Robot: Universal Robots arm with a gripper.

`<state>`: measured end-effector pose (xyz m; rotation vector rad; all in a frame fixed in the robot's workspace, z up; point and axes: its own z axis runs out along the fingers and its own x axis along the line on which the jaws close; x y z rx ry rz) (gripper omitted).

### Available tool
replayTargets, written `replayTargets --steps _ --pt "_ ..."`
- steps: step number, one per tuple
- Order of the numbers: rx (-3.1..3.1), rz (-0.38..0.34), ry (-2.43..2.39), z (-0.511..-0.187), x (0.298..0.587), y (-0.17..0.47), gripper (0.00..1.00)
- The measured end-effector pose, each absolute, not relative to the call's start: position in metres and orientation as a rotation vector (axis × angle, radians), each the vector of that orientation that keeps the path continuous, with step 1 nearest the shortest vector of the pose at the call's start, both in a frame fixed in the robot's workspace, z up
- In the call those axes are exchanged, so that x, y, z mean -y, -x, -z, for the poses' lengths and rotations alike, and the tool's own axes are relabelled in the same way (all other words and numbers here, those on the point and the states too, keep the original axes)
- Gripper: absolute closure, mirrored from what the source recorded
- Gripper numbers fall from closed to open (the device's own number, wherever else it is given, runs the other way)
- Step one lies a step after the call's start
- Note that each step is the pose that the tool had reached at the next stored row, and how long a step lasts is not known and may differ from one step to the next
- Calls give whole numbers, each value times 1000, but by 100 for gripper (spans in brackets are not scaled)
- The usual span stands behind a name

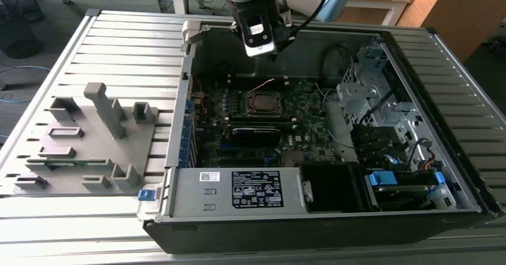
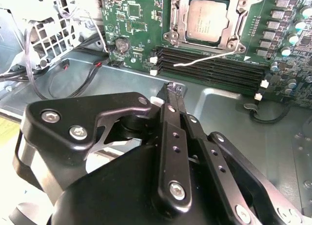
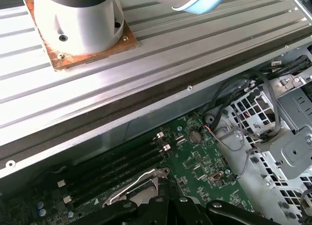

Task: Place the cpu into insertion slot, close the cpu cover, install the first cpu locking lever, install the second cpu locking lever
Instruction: 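Install the first cpu locking lever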

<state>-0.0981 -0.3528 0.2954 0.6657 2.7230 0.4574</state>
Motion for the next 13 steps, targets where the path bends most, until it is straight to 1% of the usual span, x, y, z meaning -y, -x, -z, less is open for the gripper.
replayTargets --steps 13 --pt "-2723 -457 -666 -294 353 98 90"
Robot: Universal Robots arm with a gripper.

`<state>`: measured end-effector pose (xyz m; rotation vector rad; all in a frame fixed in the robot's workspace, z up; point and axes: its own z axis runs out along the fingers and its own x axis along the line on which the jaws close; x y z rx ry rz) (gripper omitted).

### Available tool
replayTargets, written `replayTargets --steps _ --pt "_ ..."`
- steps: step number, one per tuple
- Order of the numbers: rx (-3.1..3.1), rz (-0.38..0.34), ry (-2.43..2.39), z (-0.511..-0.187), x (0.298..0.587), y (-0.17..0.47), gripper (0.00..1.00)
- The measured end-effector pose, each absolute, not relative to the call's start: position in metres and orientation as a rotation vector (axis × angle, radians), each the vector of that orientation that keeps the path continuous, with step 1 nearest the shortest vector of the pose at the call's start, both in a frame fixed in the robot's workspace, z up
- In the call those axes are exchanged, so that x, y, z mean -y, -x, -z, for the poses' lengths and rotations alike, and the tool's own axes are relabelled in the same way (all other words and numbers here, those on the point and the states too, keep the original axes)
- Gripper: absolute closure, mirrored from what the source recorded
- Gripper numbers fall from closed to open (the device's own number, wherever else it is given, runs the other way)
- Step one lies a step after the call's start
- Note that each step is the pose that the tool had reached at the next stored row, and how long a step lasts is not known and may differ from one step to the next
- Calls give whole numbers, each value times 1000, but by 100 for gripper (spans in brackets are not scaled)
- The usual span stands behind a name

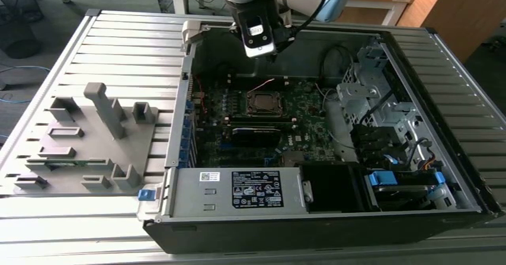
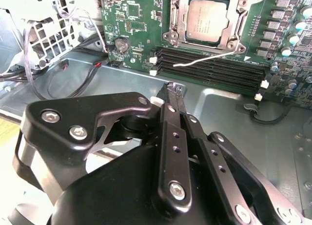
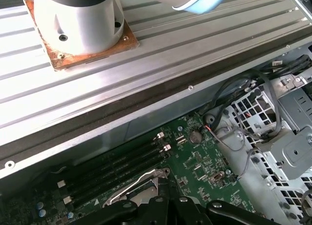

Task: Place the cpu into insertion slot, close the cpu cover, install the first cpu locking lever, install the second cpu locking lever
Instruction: 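Install the first cpu locking lever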

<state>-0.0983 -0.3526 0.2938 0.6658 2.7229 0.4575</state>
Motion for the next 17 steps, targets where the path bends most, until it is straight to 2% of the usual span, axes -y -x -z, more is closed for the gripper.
replayTargets --steps 17 --pt "-2722 -459 -666 -293 354 99 90"
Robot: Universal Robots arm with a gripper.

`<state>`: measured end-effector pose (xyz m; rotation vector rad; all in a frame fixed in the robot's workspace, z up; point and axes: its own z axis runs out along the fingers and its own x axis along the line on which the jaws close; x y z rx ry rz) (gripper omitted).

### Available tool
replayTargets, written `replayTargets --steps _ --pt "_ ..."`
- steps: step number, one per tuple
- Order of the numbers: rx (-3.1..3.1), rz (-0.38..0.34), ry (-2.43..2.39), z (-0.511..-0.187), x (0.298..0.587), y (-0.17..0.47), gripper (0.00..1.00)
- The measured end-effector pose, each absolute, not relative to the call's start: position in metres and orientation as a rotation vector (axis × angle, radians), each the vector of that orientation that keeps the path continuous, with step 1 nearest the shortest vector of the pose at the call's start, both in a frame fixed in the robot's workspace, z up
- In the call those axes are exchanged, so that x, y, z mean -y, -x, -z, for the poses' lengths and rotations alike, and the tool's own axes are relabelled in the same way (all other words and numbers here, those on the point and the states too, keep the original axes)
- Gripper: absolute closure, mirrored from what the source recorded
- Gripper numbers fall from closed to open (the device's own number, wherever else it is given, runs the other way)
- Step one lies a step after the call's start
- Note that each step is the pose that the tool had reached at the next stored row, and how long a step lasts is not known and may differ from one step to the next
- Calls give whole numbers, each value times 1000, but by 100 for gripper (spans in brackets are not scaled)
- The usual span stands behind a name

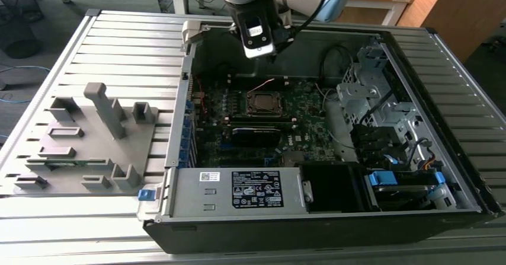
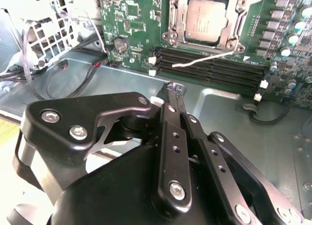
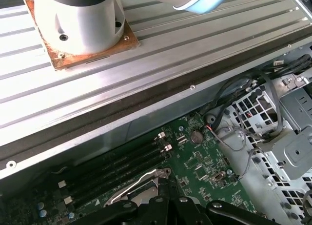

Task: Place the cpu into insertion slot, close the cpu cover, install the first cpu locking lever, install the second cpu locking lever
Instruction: 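Install the first cpu locking lever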

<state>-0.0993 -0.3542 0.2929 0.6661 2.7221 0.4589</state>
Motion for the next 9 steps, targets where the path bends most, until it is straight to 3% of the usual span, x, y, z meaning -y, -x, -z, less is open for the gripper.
replayTargets --steps 9 --pt "-2720 -461 -666 -291 355 100 90"
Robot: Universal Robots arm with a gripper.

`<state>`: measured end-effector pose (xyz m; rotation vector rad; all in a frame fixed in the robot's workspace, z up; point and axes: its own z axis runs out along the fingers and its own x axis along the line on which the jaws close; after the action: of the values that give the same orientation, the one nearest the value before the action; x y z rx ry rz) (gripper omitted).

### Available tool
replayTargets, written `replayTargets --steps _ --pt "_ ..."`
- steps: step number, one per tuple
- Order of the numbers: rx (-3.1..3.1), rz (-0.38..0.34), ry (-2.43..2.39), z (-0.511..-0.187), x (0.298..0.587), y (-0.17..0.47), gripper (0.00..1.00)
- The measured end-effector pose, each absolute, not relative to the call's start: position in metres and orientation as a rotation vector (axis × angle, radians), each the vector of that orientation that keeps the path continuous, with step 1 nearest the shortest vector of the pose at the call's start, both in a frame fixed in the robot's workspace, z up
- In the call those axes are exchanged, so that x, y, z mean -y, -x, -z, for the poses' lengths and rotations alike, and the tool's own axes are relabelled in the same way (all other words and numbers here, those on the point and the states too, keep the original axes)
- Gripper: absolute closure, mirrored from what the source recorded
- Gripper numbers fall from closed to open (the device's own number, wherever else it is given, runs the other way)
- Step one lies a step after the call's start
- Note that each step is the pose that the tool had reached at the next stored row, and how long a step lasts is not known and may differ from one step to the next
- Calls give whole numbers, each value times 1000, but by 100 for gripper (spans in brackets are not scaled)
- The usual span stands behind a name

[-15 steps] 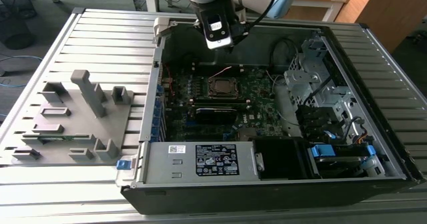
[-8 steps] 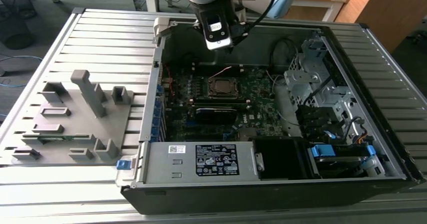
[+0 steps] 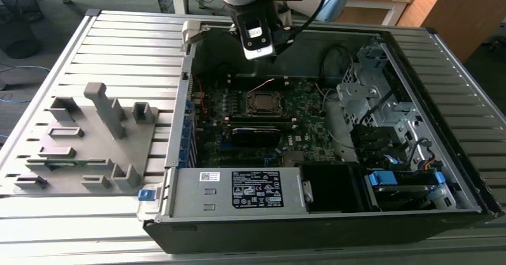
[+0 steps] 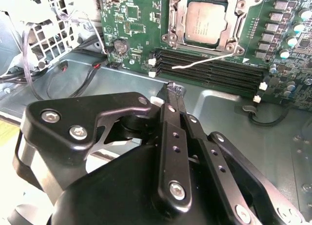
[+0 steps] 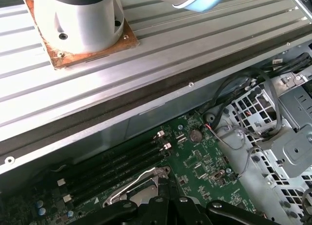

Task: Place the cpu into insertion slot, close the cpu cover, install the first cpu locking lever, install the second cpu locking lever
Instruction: 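Install the first cpu locking lever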

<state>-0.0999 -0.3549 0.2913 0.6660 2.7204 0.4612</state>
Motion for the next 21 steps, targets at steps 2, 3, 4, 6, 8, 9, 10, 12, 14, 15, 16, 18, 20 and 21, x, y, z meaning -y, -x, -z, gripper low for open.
replayTargets --steps 2,3,4,6,8,9,10,12,14,15,16,18,20,21 --pt "-2719 -465 -666 -291 355 100 90" --pt "-2719 -466 -666 -291 355 100 90" --pt "-2719 -470 -667 -291 355 100 90" --pt "-2718 -498 -672 -291 355 100 90" --pt "-2717 -499 -673 -291 355 100 90" --pt "-2717 -499 -673 -291 355 100 90" --pt "-2717 -499 -672 -290 355 100 90" --pt "-2717 -498 -672 -288 355 100 90" --pt "-2716 -486 -674 -287 355 101 90" --pt "-2715 -479 -674 -287 355 101 90" --pt "-2715 -476 -674 -287 355 101 90" --pt "-2716 -475 -673 -287 355 101 90" --pt "-2730 -471 -680 -287 355 100 90" --pt "-2744 -467 -686 -287 355 100 90"
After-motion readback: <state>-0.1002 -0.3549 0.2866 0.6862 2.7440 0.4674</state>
